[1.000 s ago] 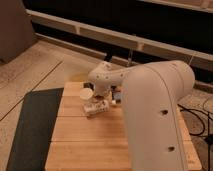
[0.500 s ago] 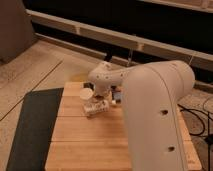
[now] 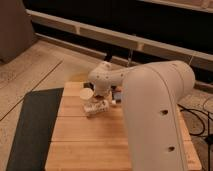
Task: Place the bottle in the ceramic bowl
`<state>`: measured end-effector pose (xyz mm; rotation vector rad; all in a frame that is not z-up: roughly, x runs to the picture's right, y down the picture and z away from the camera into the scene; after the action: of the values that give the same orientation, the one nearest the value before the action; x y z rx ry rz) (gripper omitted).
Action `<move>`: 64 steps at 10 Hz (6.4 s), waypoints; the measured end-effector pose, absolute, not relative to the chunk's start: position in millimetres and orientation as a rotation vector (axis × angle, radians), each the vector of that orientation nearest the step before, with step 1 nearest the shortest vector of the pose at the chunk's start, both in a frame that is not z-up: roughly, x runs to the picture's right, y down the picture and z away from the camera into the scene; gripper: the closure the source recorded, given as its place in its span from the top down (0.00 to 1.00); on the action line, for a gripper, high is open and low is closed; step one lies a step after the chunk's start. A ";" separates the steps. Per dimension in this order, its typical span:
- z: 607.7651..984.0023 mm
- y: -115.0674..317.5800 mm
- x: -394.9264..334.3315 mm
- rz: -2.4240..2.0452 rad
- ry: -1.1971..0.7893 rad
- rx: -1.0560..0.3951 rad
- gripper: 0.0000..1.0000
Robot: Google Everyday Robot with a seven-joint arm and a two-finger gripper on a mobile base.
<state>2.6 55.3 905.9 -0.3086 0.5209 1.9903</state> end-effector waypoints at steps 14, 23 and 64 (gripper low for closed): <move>906.1 54.4 9.1 2.001 0.528 -0.303 0.65; 943.3 116.3 28.0 2.017 0.758 -0.385 0.56; 992.0 -141.3 45.3 2.112 0.454 -0.227 0.30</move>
<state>45.3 -141.3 992.0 -0.2266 0.4540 2.1124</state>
